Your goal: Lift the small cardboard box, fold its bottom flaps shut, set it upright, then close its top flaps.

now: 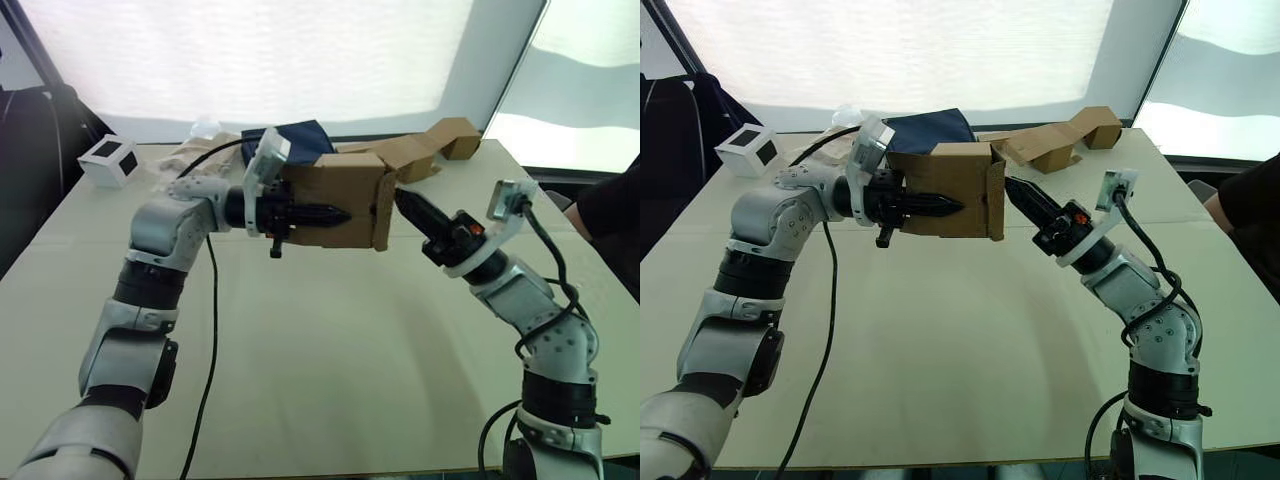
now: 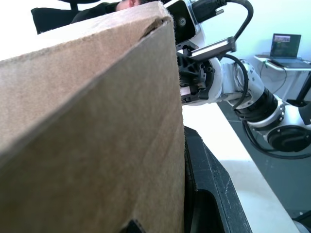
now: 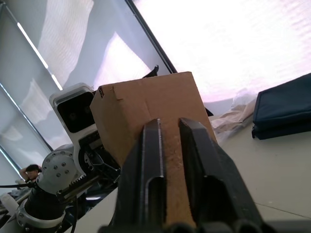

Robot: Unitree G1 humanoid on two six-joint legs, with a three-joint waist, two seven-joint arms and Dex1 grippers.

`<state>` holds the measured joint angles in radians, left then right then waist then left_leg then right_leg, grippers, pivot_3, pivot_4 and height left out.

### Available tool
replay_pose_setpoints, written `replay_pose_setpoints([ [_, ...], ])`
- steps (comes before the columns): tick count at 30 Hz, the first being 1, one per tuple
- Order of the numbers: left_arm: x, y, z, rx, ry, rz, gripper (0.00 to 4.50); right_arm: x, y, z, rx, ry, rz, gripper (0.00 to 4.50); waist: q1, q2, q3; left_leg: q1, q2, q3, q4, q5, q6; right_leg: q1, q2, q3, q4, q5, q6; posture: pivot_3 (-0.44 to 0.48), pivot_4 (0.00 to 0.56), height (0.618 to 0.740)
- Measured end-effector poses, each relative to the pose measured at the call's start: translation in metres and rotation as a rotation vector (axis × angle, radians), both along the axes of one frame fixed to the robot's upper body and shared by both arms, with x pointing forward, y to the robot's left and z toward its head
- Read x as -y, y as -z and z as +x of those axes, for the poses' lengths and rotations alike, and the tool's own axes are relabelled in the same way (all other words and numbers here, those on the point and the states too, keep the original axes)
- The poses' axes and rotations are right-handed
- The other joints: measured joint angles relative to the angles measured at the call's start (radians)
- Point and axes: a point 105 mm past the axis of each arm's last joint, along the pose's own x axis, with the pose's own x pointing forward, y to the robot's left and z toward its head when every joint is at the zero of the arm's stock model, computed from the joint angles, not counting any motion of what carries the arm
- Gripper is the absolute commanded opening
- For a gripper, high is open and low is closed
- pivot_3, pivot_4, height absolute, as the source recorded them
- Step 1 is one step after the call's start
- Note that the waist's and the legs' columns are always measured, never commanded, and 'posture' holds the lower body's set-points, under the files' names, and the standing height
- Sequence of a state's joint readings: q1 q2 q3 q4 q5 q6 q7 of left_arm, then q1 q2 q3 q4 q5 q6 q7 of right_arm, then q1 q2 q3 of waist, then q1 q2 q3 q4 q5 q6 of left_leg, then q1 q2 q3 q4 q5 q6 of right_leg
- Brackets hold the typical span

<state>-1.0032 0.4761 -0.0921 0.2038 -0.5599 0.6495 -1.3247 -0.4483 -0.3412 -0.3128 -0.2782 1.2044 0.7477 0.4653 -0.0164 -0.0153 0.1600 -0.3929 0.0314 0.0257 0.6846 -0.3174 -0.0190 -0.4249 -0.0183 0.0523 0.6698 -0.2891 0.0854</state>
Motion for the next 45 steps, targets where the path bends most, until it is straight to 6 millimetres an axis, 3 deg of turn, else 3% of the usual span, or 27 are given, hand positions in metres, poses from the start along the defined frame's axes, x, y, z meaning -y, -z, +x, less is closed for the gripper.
replay_pose_setpoints([
  [6, -0.001, -0.001, -0.001, -0.022, 0.004, -0.015, 0.0, -0.003, -0.001, -0.008, -0.031, -0.087, 0.099, 2.3, 0.0, 0.0, 0.0, 0.0, 0.0, 0.0, 0.0, 0.0, 0.0, 0.0, 0.0, 0.0, 0.0, 0.0, 0.0, 0.0, 0.15, 0.74],
  [19, -0.002, -0.002, 0.0, -0.039, -0.006, -0.021, 0.0, -0.007, 0.003, -0.009, -0.06, -0.108, 0.172, 2.3, -0.002, 0.0, 0.0, 0.0, 0.0, 0.0, 0.0, 0.0, 0.0, 0.0, 0.0, 0.0, 0.0, 0.0, 0.0, 0.0, 0.15, 0.74],
  [20, -0.003, -0.003, 0.0, -0.038, -0.007, -0.028, 0.0, -0.007, 0.004, -0.009, -0.062, -0.109, 0.171, 1.77, -0.002, 0.0, 0.0, 0.0, 0.0, 0.0, 0.0, 0.0, 0.0, 0.0, 0.0, 0.0, 0.0, 0.0, 0.0, 0.0, 0.15, 0.74],
  [23, -0.004, -0.005, -0.001, -0.04, -0.003, -0.037, 0.0, -0.008, 0.007, -0.009, -0.071, -0.103, 0.168, 0.8, -0.001, 0.0, 0.0, 0.0, 0.0, 0.0, 0.0, 0.0, 0.0, 0.0, 0.0, 0.0, 0.0, 0.0, 0.0, 0.0, 0.15, 0.74],
  [45, -0.003, -0.005, 0.0, -0.025, -0.012, -0.034, 0.0, -0.019, 0.011, -0.005, -0.1, -0.099, 0.223, 0.8, -0.001, 0.0, 0.0, 0.0, 0.0, 0.0, 0.0, 0.0, 0.0, 0.0, 0.0, 0.0, 0.0, 0.0, 0.0, 0.0, 0.15, 0.74],
])
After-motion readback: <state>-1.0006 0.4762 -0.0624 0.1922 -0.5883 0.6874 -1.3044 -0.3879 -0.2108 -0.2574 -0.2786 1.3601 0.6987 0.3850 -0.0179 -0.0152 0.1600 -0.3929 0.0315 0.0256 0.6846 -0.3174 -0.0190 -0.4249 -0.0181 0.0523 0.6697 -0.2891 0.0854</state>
